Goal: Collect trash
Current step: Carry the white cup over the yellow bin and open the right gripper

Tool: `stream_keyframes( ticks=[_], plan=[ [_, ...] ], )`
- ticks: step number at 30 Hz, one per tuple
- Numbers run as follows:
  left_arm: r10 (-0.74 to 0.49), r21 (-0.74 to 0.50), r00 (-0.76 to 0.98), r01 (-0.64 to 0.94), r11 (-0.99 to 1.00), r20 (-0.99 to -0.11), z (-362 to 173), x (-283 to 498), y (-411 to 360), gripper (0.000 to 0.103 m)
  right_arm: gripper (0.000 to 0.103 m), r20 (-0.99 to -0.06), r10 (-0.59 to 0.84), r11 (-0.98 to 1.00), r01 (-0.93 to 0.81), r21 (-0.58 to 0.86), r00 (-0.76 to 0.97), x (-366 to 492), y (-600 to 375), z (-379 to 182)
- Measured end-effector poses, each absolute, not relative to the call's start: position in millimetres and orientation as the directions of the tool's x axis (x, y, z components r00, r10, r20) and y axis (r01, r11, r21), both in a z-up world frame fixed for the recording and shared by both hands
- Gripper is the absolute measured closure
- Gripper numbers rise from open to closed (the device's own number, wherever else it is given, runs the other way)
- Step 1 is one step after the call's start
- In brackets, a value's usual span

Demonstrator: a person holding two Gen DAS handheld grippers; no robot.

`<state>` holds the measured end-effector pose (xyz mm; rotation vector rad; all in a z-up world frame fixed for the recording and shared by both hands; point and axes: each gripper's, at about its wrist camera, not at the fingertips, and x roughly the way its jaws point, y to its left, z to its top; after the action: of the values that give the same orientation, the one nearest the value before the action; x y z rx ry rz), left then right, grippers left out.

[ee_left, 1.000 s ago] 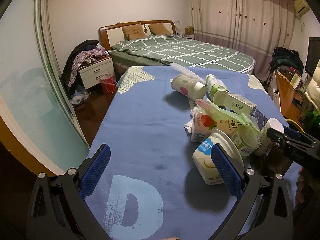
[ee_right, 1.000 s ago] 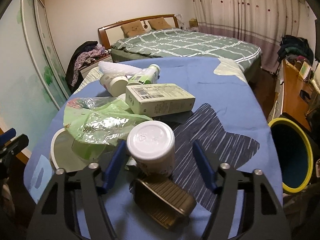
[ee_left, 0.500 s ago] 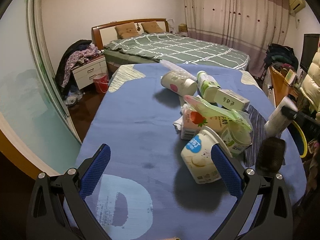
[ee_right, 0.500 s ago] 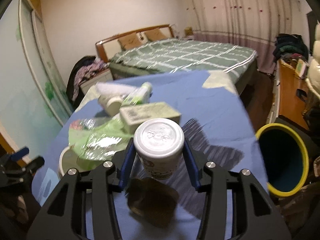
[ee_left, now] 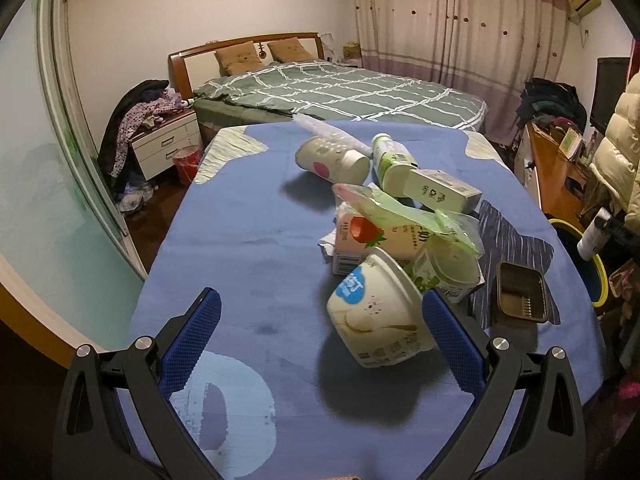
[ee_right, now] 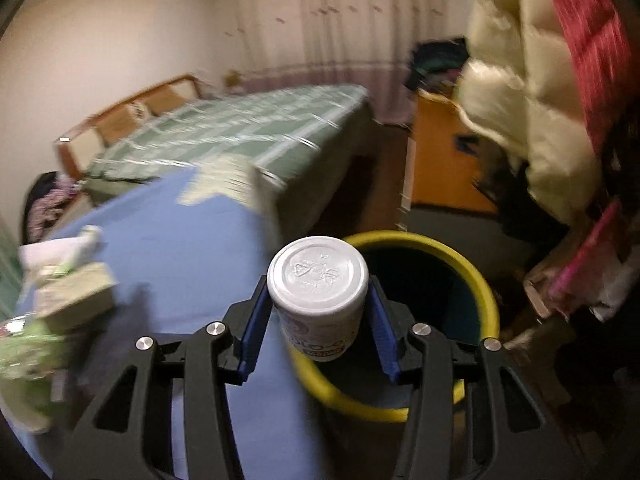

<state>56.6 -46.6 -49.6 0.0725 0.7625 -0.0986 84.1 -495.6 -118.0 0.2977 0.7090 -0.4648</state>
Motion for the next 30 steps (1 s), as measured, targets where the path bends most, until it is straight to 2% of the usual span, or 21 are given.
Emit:
stream_keyframes(
  ticks=[5,10,20,30],
  plan=[
    [-0.064,0.038,0.709,0.127,0.991,-0.702,-53,62,-56,0.004,0.057,-0.75,-0.317,0.83,0.553,0.078,0.581,104,-523,-154],
    [-0.046,0.048,0.709,0.112,0.993,-0.704,-57,74,-61,0.004,0.056,-0.764,-0.331,0.814,0.577,0.065,0.554,110,-537,-166],
    [-0.013,0.039,0.694,0.06,0.997,-0.719,-70,96,-48,0.004,0.051,-0.756,-0.319,0.822,0.563,0.078,0.571,102,-528,-160],
    [0.097,0.027,0.68,-0.114,0.993,-0.726,-79,105,10,0.004,0.05,-0.743,-0.305,0.838,0.539,0.088,0.596,100,-513,-151]
  ],
)
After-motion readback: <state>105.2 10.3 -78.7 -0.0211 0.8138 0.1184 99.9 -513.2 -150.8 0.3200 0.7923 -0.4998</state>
